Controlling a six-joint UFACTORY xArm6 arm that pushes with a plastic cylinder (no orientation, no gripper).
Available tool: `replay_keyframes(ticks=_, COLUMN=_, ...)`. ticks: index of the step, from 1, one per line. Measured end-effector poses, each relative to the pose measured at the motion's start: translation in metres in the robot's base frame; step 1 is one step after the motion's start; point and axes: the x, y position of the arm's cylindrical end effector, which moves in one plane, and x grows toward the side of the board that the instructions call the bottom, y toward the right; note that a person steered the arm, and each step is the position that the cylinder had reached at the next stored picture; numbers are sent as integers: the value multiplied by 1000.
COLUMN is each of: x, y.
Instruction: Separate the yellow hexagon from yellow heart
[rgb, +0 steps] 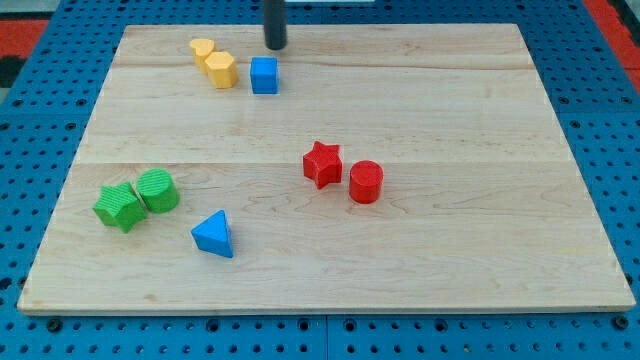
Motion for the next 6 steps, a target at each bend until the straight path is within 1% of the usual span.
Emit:
replay_keyframes(ticks=1, x=27, y=-35)
replay_keyframes(ticks=3, x=99, y=-42)
replay_keyframes(ticks=4, x=145, y=-49)
replay_keyframes(ticks=5, x=188, y=-78)
replay_keyframes(ticks=6, x=201, y=-82)
